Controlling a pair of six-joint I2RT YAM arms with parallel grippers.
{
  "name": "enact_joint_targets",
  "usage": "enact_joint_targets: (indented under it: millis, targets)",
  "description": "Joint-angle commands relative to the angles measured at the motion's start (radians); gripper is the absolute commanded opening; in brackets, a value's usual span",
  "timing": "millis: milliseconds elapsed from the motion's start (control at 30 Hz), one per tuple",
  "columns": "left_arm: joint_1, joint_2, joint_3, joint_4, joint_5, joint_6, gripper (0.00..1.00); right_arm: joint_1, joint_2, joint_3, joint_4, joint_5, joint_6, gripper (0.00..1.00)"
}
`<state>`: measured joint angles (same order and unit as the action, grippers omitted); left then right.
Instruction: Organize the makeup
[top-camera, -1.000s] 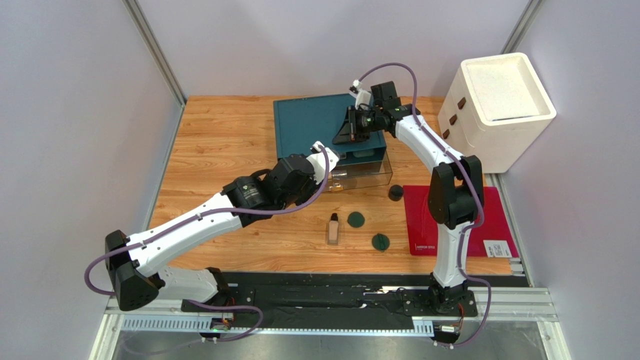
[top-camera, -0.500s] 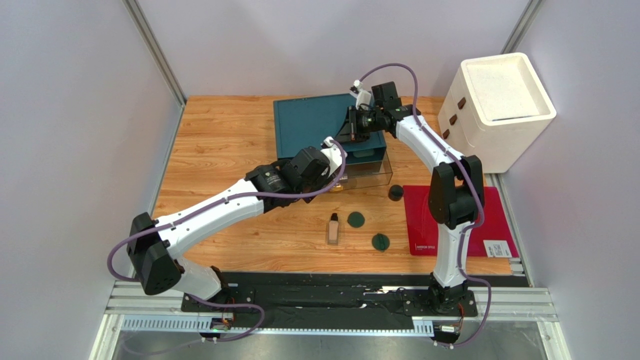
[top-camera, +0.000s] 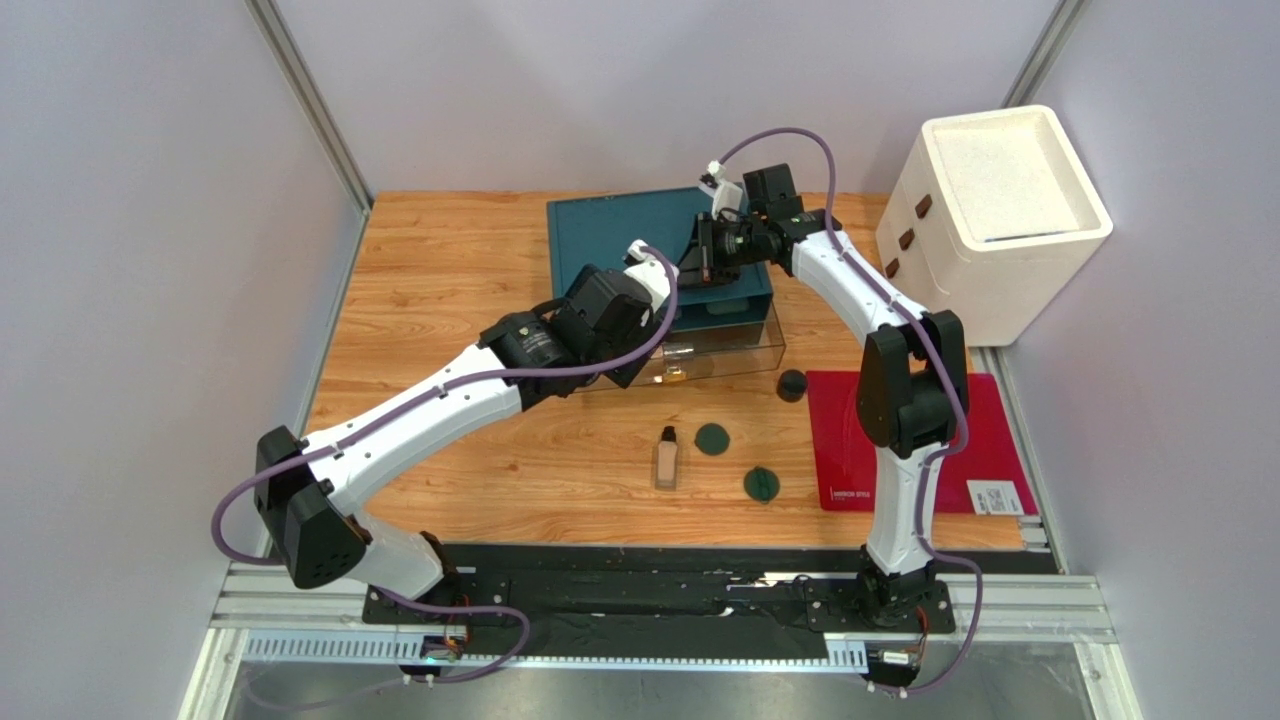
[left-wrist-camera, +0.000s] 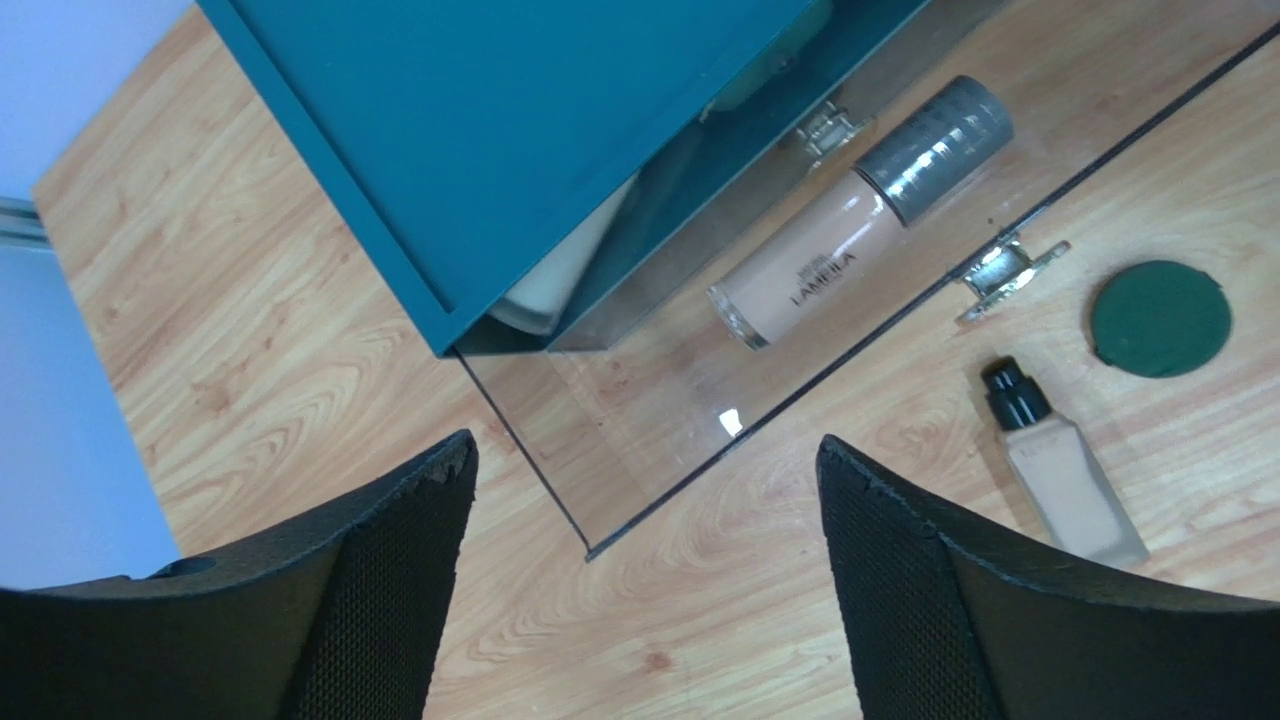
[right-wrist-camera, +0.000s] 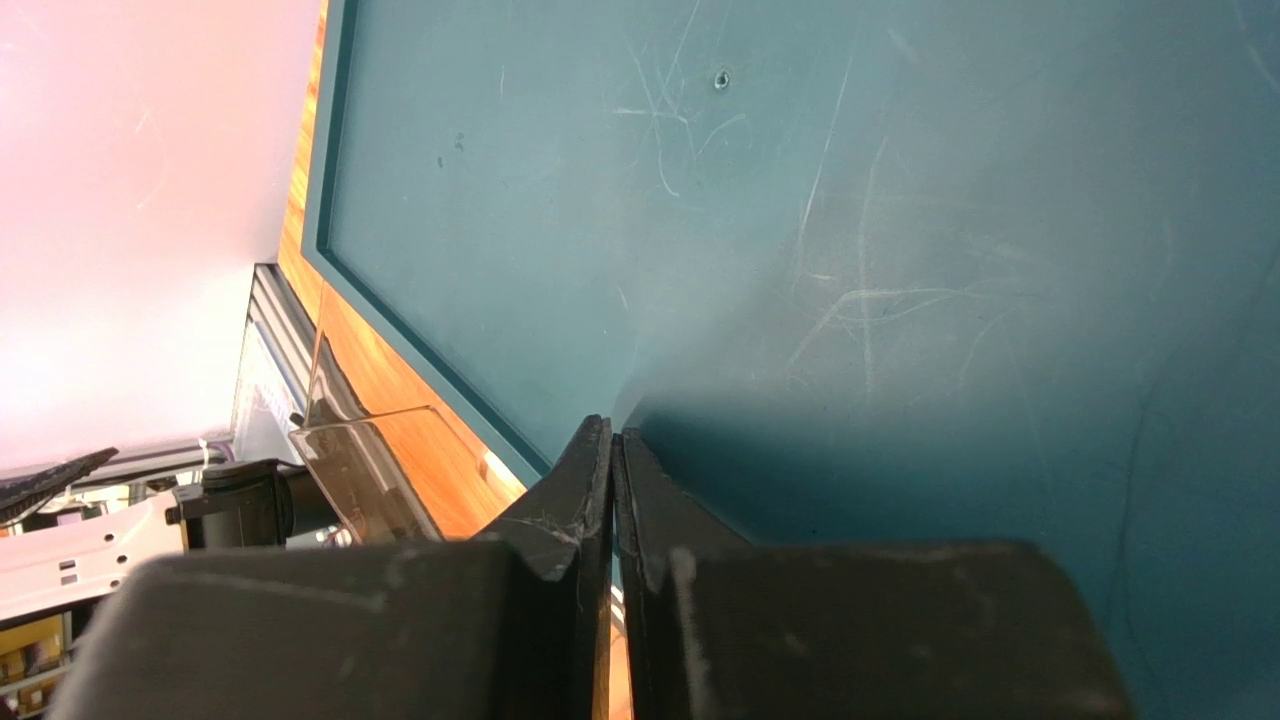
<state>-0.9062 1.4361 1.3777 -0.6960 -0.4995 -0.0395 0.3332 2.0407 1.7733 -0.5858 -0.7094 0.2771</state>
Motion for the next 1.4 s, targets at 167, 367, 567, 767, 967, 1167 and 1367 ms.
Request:
enact_joint_targets:
  millis: [167, 367, 567, 767, 967, 1167, 1367]
  targets:
    - [-0.002, -0.123, -0.041, -0.066, 0.266, -0.227, 1.00, 0.006, 0.104, -0.058, -0.189, 0.134, -0.046, 0.06]
    - [-0.103, -0.143, -0.166, -0.020, 0.337, -0.422, 0.99, 0.004, 0.107, -0.054, -0.197, 0.137, -0.050, 0.06]
    - [-0.154, -0.054, -0.212, -0.016, 0.372, -0.563, 0.97, 0.006, 0.113, -0.066, -0.198, 0.137, -0.058, 0.06]
    - [-0.192, 0.049, -0.270, 0.029, 0.348, -0.729, 0.96, 0.006, 0.108, -0.116, -0.180, 0.143, -0.073, 0.06]
    - [-0.240, 0.147, -0.264, 0.115, 0.299, -0.790, 0.96, 0.004, 0.101, -0.158, -0.152, 0.143, -0.084, 0.06]
    - [-0.278, 0.253, -0.215, 0.124, 0.228, -0.826, 0.96, 0.003, 0.084, -0.176, -0.132, 0.145, -0.084, 0.06]
    - [-0.295, 0.285, -0.223, 0.115, 0.104, -0.890, 0.87, 0.004, 0.067, -0.196, -0.123, 0.143, -0.076, 0.06]
